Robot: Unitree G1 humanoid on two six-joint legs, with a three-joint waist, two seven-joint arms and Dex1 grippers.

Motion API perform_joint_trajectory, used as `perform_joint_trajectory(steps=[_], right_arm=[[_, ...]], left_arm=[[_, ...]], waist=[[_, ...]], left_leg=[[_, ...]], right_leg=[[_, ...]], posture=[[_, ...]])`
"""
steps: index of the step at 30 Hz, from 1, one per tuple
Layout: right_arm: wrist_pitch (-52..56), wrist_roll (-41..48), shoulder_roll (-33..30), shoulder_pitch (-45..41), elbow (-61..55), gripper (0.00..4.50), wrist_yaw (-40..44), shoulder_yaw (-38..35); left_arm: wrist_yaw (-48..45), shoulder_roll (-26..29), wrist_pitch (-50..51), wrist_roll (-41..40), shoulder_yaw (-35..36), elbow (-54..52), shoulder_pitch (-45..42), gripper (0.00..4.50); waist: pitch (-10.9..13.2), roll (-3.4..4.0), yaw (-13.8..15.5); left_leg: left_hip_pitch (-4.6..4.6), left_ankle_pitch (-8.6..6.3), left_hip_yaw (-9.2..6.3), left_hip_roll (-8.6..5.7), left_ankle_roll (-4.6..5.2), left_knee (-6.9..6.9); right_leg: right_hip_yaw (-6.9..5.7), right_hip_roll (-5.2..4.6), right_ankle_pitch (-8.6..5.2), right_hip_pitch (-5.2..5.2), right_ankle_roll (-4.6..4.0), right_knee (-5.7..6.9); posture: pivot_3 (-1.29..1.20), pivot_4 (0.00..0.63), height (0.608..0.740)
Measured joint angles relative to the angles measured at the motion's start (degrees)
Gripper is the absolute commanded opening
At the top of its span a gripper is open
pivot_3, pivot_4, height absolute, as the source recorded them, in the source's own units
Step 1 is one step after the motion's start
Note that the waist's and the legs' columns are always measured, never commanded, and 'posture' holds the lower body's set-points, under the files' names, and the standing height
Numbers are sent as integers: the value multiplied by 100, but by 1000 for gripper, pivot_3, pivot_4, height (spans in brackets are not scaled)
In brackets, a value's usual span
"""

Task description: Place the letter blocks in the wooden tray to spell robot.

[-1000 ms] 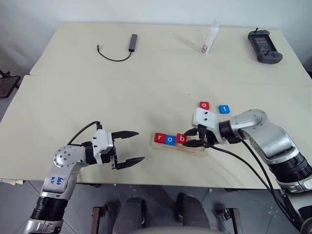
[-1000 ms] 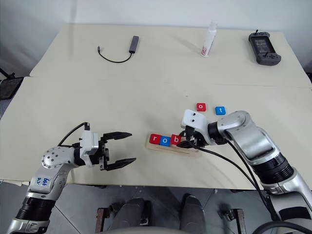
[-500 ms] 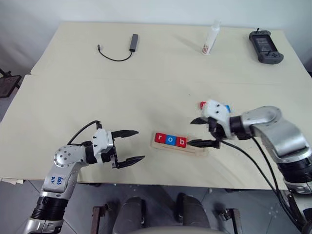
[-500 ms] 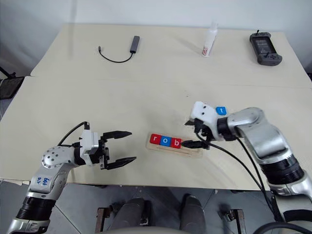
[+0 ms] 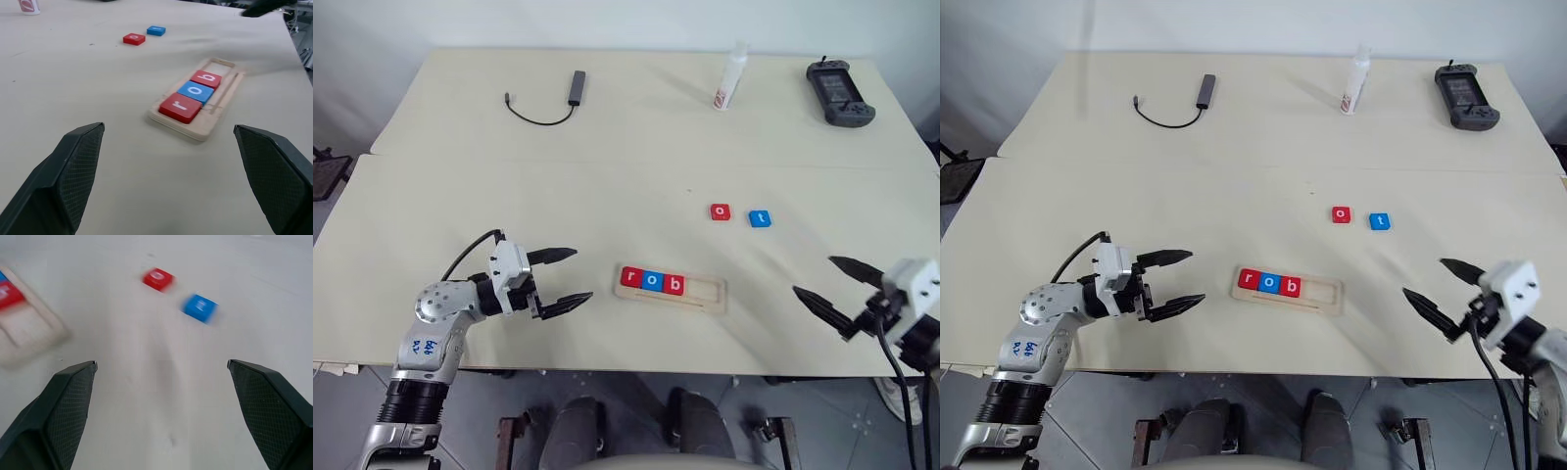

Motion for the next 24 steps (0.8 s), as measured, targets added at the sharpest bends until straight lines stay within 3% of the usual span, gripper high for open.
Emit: perform_joint_trajectory(steps=[5,9,12,18,24], right_arm=[[-633,0,228,143,163,4468,-236,-24],[-521,50,220,-279,174,4468,-530,195],[166,321,120,-912,-3,4468,-871,441],[2547,397,-758,-3117,-13,4468,-1705,1526],[4102,-11,-828,-4207,539,4468,-2227,2665]], left_arm=[[-89,1,-78,3,3,102,-90,4500],[-119,-3,-114,4,1,101,-111,4500],[-96,-14,-107,4,8,95,-140,4500],[140,-54,106,-2,16,47,-235,4500],[267,-56,160,-2,27,-166,-44,4500]], waist=[[-1,3,-78],[-1,3,-125],[-1,11,-110],[0,15,-109],[0,15,-68]], left_leg=[[2,0,1,2,0,2],[8,1,-5,7,-1,3],[12,1,-14,8,-1,6],[0,2,-21,10,1,8],[-24,0,-15,-9,4,3]], right_leg=[[6,0,0,-1,0,4],[13,0,0,-1,0,8],[19,0,0,-3,-1,14],[12,0,-3,-14,-7,19],[-10,-12,-4,-17,-8,8]], posture=[[0,150,740],[0,150,740],[0,150,740],[0,150,740],[0,150,740]])
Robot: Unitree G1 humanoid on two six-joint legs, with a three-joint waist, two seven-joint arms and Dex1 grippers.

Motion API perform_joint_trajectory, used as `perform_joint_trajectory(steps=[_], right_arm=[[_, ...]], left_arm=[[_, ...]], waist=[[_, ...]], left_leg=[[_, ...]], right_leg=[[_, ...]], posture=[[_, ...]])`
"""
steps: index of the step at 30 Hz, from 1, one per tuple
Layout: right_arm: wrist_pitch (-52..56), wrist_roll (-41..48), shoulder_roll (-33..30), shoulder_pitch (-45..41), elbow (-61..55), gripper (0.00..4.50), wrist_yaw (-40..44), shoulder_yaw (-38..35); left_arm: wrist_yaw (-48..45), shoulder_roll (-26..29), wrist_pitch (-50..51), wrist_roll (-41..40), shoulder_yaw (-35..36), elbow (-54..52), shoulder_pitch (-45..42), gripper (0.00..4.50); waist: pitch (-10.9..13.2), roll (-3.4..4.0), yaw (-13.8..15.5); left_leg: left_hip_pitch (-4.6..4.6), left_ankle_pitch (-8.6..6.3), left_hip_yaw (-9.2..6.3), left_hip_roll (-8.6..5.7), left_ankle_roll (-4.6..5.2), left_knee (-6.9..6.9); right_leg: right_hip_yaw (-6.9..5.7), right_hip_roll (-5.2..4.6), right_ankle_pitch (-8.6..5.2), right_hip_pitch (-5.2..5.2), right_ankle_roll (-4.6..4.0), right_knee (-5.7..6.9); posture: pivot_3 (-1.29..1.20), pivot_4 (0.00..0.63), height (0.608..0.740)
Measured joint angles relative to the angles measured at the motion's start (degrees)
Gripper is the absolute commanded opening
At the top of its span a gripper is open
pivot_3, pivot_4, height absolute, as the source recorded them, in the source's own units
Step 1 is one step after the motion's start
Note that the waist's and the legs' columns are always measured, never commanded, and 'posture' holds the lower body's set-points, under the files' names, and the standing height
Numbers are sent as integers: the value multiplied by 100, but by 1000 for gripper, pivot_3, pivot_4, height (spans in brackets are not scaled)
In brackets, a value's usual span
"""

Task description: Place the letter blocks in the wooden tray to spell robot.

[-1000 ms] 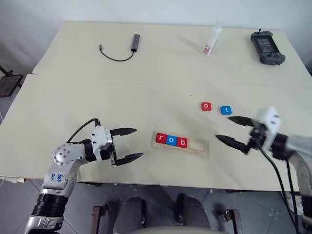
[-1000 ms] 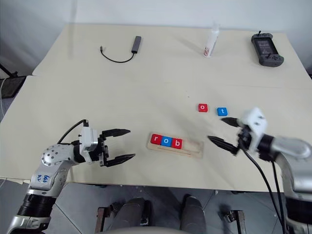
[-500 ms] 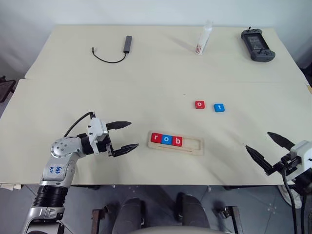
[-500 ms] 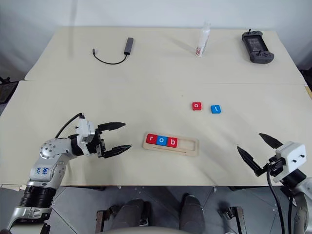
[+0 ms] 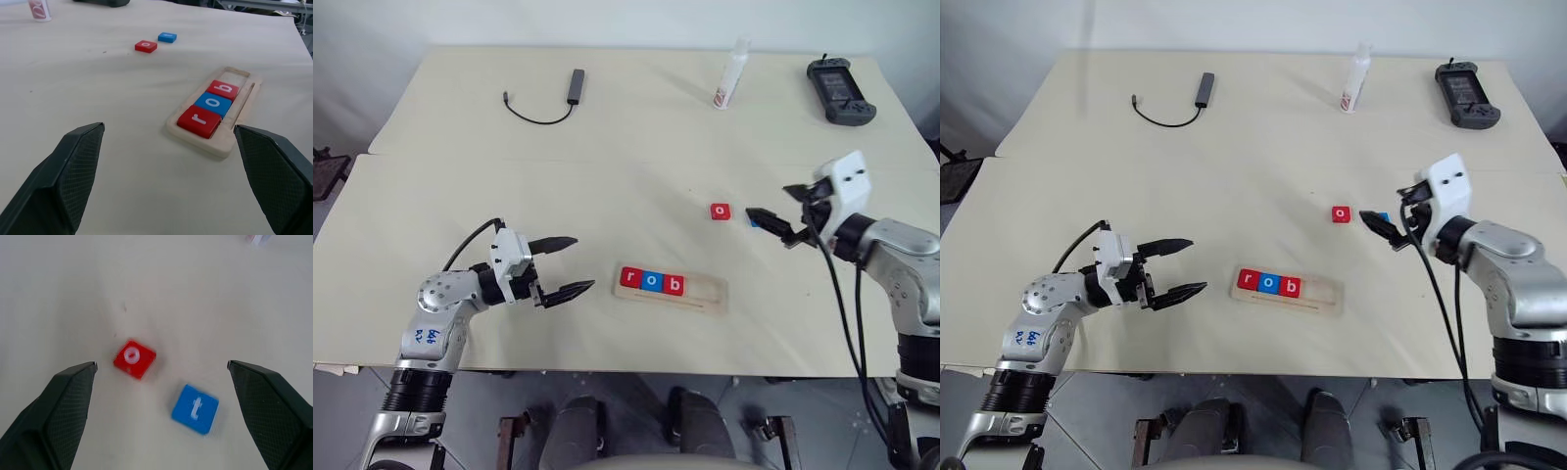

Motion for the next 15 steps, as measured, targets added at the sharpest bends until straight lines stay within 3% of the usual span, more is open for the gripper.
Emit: perform_joint_trajectory(steps=[4,15], right_arm=[[228,-273,11,-568,485,4468,-104,405],[655,-422,366,-893,752,4468,-222,526]], left_arm=[[79,-18,-11,2,-17,-275,305,4500],[266,-2,-105,30,-8,-530,565,4500]], waist=[[0,0,-24],[0,0,-61]], left_leg=[[-1,0,-2,1,1,-3],[4,0,5,9,-1,-2]], right_leg=[[-6,0,0,1,0,-3],[-3,5,0,1,1,-1]], posture=[[0,150,740],[0,150,740]])
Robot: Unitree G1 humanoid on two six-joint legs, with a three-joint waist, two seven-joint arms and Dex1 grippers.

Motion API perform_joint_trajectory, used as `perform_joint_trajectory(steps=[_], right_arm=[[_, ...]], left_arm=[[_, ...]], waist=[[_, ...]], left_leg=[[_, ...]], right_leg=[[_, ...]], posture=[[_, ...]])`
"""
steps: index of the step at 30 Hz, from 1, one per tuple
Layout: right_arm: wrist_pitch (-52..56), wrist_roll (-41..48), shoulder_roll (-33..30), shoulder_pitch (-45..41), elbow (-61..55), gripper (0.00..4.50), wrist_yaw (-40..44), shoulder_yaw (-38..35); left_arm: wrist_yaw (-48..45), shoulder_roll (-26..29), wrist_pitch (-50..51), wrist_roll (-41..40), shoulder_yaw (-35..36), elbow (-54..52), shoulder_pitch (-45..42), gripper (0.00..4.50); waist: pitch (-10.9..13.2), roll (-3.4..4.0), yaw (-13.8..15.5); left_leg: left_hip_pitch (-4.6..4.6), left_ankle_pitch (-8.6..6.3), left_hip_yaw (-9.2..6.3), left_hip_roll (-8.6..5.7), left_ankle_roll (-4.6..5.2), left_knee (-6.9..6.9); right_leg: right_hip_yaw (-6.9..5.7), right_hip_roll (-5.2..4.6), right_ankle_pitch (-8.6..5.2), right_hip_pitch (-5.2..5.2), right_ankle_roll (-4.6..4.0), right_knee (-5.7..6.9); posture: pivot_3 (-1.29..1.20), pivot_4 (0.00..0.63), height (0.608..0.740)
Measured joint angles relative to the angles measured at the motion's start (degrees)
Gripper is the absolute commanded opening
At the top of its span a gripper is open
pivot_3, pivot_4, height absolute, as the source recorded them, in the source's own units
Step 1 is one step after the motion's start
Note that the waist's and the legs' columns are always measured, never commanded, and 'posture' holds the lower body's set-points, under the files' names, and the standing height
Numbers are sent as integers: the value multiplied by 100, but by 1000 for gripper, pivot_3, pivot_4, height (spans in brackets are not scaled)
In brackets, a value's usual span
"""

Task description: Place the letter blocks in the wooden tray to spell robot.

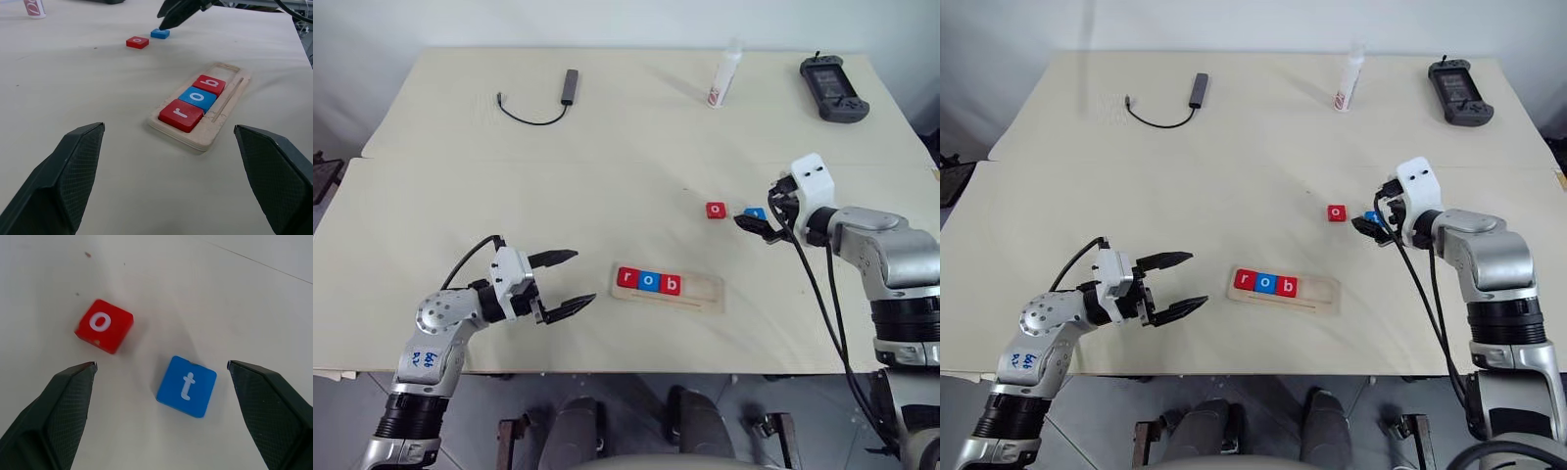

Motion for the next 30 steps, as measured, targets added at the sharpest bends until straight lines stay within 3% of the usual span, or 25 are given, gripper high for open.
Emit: perform_joint_trajectory(steps=[9,17,20,27,30], right_arm=[[465,-206,1271,-204,-112,4468,-1086,78],[410,-494,1791,-220,30,4468,-1801,-3],[514,-497,1882,-220,-37,3875,-1875,-61],[709,-504,2011,-176,-215,1470,-2054,-142],[771,-496,2011,-121,-317,1444,-2084,-172]], left_arm=[[60,15,-28,58,4,-142,93,4500],[139,44,-28,61,60,-273,170,4500],[162,50,-28,61,113,-346,210,4500],[182,48,-27,61,112,-347,220,4500],[164,17,-29,62,100,-342,206,4500]], waist=[[0,0,27],[-1,2,-22],[-1,2,-25],[-1,2,-64],[-1,2,-64]], left_leg=[[-2,1,-4,-4,-2,2],[0,2,-1,-1,-4,-1],[1,2,-1,0,-4,-1],[1,1,-1,0,-4,-3],[1,1,-1,0,-4,-3]], right_leg=[[0,0,0,0,0,3],[1,2,0,-3,0,5],[2,3,0,-3,0,5],[2,3,0,-3,0,5],[2,3,0,-3,0,5]], posture=[[0,150,740],[0,150,740],[0,150,740],[0,150,740],[0,150,740]])
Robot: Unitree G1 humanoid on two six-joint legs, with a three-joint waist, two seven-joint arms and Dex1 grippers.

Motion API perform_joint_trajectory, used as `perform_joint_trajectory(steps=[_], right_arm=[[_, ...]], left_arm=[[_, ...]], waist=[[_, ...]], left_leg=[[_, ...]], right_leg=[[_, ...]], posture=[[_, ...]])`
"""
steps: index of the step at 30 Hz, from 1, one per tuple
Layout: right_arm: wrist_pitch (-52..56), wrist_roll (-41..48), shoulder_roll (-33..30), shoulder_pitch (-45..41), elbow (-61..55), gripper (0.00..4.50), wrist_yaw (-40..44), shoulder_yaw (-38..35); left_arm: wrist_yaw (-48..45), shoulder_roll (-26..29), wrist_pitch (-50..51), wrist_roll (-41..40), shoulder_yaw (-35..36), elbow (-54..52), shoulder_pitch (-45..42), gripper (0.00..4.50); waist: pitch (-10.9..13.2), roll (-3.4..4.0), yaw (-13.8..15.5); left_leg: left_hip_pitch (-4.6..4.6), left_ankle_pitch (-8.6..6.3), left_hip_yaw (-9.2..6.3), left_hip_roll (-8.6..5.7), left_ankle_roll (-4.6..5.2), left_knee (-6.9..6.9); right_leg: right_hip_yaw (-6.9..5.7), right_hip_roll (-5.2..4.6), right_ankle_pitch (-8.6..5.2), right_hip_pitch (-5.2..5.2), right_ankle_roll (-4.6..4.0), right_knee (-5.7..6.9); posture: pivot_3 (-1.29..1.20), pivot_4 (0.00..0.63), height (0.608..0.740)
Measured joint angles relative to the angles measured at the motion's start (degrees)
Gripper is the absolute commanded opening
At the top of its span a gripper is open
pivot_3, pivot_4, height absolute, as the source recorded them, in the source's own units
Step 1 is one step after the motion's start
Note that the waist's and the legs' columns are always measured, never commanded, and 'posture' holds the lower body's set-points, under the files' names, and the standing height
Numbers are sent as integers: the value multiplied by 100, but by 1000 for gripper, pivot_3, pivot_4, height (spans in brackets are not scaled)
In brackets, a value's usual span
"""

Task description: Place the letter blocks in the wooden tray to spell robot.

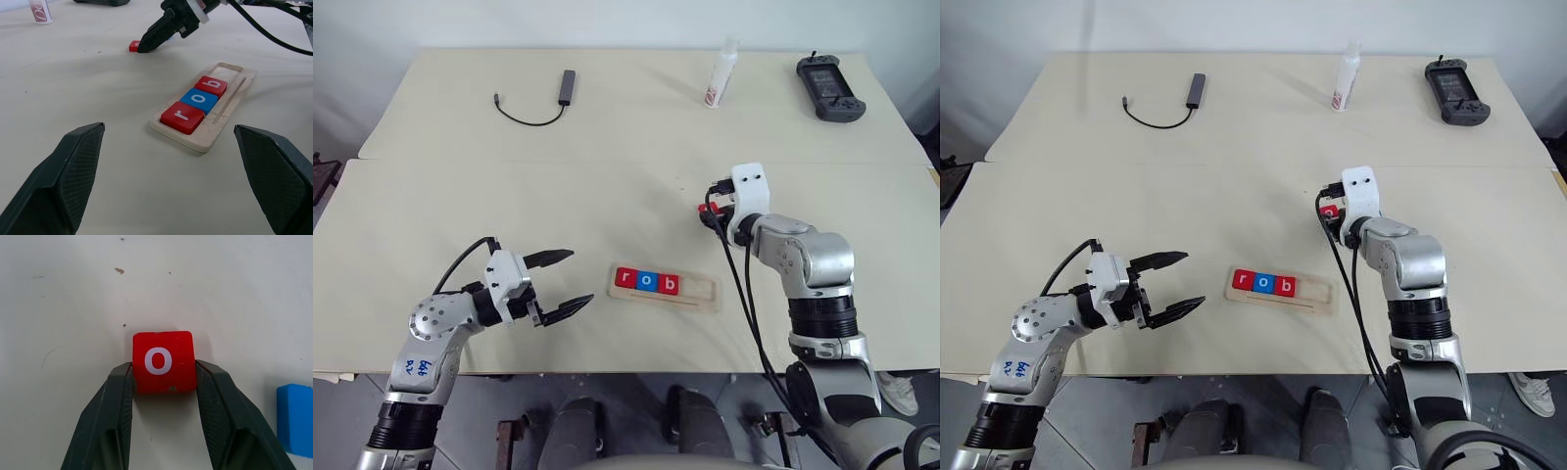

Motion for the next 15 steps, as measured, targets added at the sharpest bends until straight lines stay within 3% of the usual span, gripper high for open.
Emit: perform_joint_trajectory(steps=[6,15], right_arm=[[573,194,-76,530,-901,1444,41,-374],[2632,510,-28,1910,-3880,1444,-35,-1757]], left_arm=[[-54,-115,-3,5,-152,20,-123,4500],[-346,-199,49,-6,-367,138,-236,4500]], waist=[[0,0,43],[0,1,98]], left_leg=[[-2,0,-1,-1,0,-3],[-1,-1,-1,2,-2,-4]], right_leg=[[-1,0,0,-1,0,-2],[2,1,-1,-2,-1,-3]], posture=[[0,150,740],[0,150,740]])
